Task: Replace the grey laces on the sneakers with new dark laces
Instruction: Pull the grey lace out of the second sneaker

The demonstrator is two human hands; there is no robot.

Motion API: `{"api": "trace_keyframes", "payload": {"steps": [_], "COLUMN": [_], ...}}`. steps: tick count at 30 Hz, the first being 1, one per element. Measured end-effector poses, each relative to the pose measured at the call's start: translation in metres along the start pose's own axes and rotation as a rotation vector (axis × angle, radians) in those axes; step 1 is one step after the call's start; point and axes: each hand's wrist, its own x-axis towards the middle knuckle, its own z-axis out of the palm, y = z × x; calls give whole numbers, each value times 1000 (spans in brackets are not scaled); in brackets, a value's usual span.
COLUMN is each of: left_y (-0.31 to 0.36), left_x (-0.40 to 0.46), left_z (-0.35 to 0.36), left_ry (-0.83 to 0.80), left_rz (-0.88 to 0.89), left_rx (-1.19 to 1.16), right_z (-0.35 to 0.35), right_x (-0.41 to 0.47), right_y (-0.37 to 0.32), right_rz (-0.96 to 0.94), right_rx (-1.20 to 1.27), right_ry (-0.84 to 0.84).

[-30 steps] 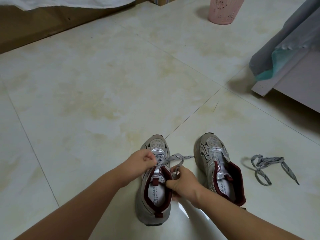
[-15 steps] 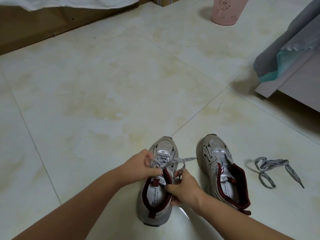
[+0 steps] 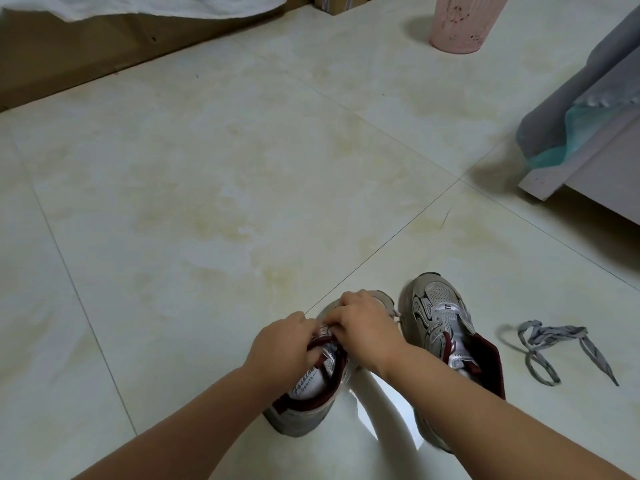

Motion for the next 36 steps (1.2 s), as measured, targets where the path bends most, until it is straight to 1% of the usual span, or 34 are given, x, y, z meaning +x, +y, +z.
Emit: {"api": "trace_keyframes", "payload": {"steps": [2, 5, 8, 11, 12, 13, 15, 17, 19, 20, 21, 22, 24, 25, 27, 28, 30, 31, 32, 34, 36], "left_y": [-1, -3, -6, -5, -5, -5, -4, -3, -1, -1, -1, -2, -3, -3, -1, 0, 0, 0, 0, 1, 4], "left_x": [3, 4, 4, 4, 4, 4, 3, 2, 2, 2, 2, 3, 3, 3, 3, 2, 1, 1, 1, 1, 1], "left_z": [1, 2, 3, 2, 1, 1, 2, 2, 3, 3, 3, 3, 3, 4, 3, 4, 5, 5, 6, 7, 7], "left_ry": [10, 11, 6, 11, 14, 15, 11, 2, -6, -10, -15, -23, -30, -29, -22, -20, -17, -18, -21, -25, -17], "left_rz": [1, 10, 14, 19, 20, 20, 18, 31, 45, 43, 38, 32, 22, 19, 16, 15, 11, 4, -2, -12, -27], "left_rx": [-16, -4, -7, 4, 6, 10, 10, 23, 51, 54, 52, 49, 45, 40, 35, 35, 26, 17, 10, 4, -9], "right_z": [0, 2, 3, 3, 2, 3, 1, 1, 0, -1, -3, -3, -3, -1, 2, 2, -5, -10, -14, -18, -16], "right_x": [4, 5, 4, 4, 3, 2, -3, -6, -4, -2, 1, 4, 7, 7, 6, 6, 7, 7, 7, 4, -1], "right_y": [1, 3, 3, 6, 6, 6, 4, 5, 4, 3, 1, 1, 0, 1, 3, 5, 14, 18, 21, 22, 15], "right_rz": [-18, 9, 145, 271, 294, 296, 227, 44, -113, -156, -171, -191, -127, -75, 77, 164, 345, 395, 404, 330, 142], "right_rx": [37, 34, 146, 335, 356, 324, 119, -51, -105, -153, -189, -201, -142, -52, 141, 218, 390, 437, 418, 252, 84], "right_ry": [-13, -17, 25, 94, 108, 128, 165, 175, 109, 49, 26, 65, 142, 142, 77, 117, 256, 305, 308, 213, 102]}}
